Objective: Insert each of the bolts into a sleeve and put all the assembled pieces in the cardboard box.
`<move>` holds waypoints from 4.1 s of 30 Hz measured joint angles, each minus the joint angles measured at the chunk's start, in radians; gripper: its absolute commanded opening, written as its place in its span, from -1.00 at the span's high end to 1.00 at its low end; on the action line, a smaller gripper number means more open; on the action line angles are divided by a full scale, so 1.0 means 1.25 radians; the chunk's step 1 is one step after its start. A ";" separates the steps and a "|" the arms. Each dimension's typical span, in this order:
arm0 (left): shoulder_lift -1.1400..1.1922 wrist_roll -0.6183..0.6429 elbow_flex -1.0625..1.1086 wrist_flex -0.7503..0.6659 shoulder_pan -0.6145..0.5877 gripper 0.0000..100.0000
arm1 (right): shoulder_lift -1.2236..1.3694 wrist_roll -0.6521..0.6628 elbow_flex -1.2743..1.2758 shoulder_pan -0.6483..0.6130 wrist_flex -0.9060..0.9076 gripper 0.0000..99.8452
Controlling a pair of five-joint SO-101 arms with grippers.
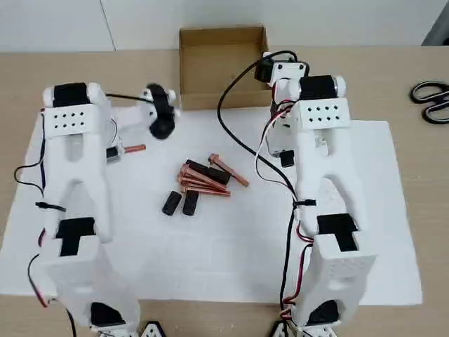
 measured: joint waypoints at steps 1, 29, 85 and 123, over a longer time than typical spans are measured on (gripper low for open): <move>0.000 -0.007 0.000 0.000 0.001 0.99 | 0.000 0.000 0.000 0.001 0.000 0.99; 0.194 -0.014 0.026 -0.122 0.071 0.74 | 0.000 0.000 0.000 -0.001 0.000 0.99; 0.083 1.936 0.193 -0.241 0.009 0.73 | 0.000 -0.014 0.000 -0.002 0.000 0.99; 0.120 1.995 0.168 -0.218 0.066 0.73 | 0.000 -0.014 0.000 -0.001 0.000 0.99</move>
